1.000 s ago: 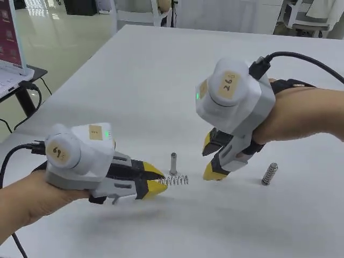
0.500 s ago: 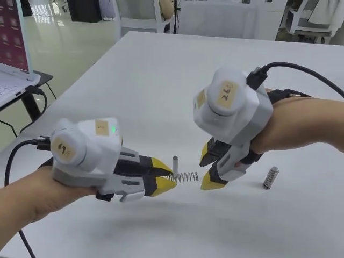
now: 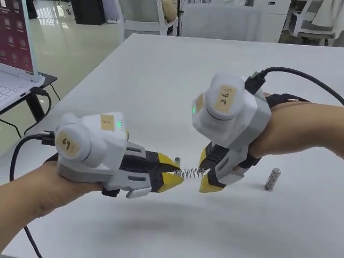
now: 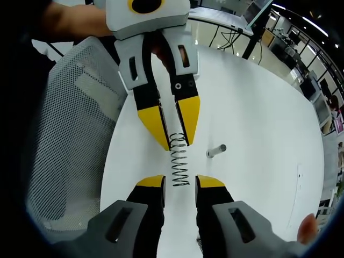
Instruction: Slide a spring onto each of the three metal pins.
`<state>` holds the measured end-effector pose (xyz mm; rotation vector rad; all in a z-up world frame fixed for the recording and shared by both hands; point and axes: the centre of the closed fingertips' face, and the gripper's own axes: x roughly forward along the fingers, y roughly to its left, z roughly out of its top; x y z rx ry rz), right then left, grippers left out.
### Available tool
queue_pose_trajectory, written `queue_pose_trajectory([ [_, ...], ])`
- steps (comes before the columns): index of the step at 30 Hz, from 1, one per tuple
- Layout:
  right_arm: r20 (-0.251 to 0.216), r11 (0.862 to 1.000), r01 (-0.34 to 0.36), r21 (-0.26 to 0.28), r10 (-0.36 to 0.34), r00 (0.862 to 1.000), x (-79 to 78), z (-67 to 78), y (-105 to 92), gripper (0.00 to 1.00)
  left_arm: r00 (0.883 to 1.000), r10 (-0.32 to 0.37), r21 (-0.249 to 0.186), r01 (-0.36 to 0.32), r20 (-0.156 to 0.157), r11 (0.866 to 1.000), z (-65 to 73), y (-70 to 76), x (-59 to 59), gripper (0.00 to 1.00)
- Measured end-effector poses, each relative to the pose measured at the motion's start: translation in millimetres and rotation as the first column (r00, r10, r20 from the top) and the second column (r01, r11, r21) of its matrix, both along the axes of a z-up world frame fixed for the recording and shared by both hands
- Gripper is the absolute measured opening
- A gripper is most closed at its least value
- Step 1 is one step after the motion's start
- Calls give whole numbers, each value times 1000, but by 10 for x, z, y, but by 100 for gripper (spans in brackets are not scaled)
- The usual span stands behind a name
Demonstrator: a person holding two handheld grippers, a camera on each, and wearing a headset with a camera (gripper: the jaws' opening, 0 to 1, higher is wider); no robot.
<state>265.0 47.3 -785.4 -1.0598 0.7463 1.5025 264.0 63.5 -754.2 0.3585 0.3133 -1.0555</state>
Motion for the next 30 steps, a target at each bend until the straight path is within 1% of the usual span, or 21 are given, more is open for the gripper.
queue_pose_trajectory([
  [4, 1, 1000, 1, -2, -1, 1000, 1, -7, -11, 18, 1000, -3, -3, 3, 5, 1000, 19, -18, -7, 3],
  [13, -4, 1000, -1, 13, 1, 1000, -19, 12, 6, 10, 1000, -3, -6, 3, 5, 1000, 16, -28, -15, 3],
  [18, -1, 1000, -1, 17, 1, 1000, -16, 22, 13, 9, 1000, -1, -6, 1, 5, 1000, 10, -21, -10, 3],
  [30, 11, 999, -10, 35, 9, 1000, -38, 131, 59, 9, 1000, -1, 6, 1, -5, 1000, -49, -15, -6, 3],
])
